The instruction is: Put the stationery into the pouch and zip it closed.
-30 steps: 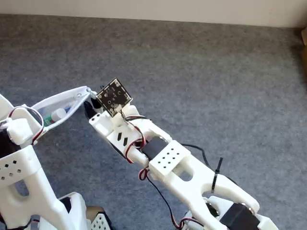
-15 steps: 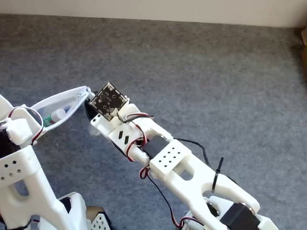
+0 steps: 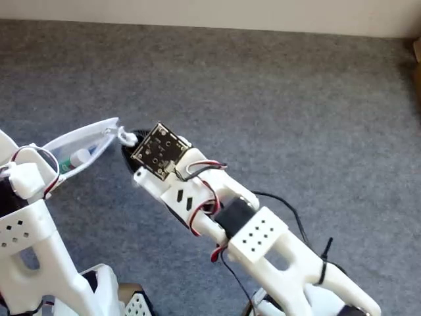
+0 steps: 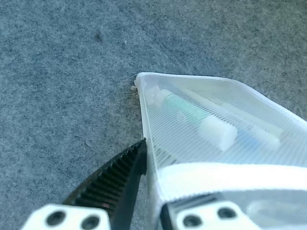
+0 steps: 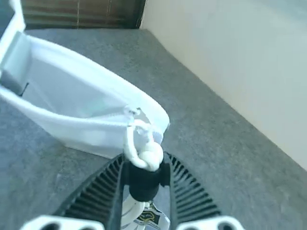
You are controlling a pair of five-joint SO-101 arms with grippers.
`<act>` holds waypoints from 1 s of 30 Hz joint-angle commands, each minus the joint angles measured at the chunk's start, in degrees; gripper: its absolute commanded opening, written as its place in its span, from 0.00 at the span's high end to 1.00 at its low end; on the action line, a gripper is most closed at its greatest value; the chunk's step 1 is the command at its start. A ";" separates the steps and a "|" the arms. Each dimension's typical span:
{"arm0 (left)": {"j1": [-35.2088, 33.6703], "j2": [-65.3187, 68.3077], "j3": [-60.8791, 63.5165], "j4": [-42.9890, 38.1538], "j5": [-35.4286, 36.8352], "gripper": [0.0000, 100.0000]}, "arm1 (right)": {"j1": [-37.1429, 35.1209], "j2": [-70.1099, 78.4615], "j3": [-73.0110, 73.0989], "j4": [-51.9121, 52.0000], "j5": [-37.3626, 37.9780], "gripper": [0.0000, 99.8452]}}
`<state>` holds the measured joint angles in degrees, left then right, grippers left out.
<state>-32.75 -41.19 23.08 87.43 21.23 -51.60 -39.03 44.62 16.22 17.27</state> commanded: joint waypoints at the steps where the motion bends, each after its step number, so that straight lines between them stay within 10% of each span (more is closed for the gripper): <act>1: 1.19 0.48 0.84 -0.70 -0.26 0.99 | 0.31 -5.05 -0.40 7.34 0.62 1.00; 8: 1.27 0.48 0.84 -0.44 -15.82 0.99 | 0.22 -10.95 2.33 18.24 0.62 1.00; 30: 17.27 0.40 -3.56 -0.35 -16.79 0.79 | 0.40 -38.02 32.31 15.43 0.88 1.00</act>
<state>-20.62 -41.10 23.78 87.52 5.23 -51.43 -73.76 75.12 33.27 17.63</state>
